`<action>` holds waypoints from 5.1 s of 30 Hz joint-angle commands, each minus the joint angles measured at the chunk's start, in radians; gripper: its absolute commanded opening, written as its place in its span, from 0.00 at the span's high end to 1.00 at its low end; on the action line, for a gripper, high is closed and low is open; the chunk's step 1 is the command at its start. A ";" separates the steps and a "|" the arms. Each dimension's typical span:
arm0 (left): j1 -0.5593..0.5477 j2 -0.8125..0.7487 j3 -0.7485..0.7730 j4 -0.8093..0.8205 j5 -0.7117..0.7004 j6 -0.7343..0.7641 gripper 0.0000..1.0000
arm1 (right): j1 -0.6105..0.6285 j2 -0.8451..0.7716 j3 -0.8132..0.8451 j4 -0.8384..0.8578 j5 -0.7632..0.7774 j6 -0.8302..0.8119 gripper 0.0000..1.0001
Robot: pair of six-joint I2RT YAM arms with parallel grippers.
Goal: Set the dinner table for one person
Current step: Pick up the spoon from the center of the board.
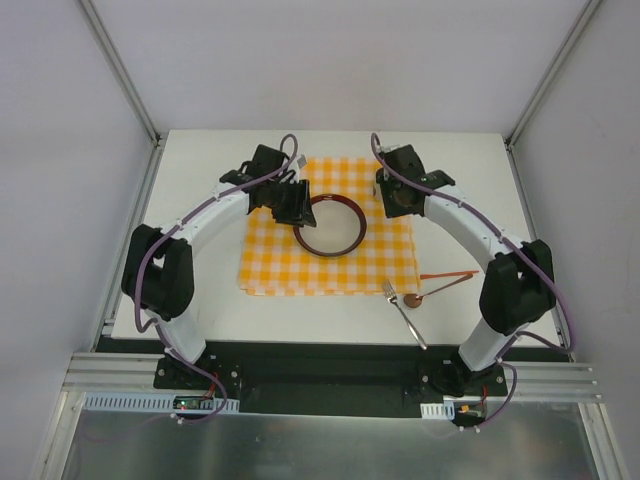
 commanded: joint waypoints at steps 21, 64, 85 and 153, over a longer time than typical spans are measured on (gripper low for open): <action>-0.024 -0.113 -0.199 0.055 -0.065 -0.009 0.59 | 0.067 -0.205 -0.505 0.148 -0.056 0.313 0.66; -0.033 -0.034 -0.136 0.053 -0.042 -0.011 0.60 | 0.107 -0.541 -0.863 0.046 0.441 0.803 0.68; -0.035 -0.012 -0.119 0.055 -0.042 -0.003 0.61 | 0.113 -0.483 -0.761 -0.014 0.473 0.752 0.67; -0.009 0.039 -0.091 0.050 -0.038 0.037 0.61 | 0.130 -0.428 -0.857 0.045 0.402 1.044 0.99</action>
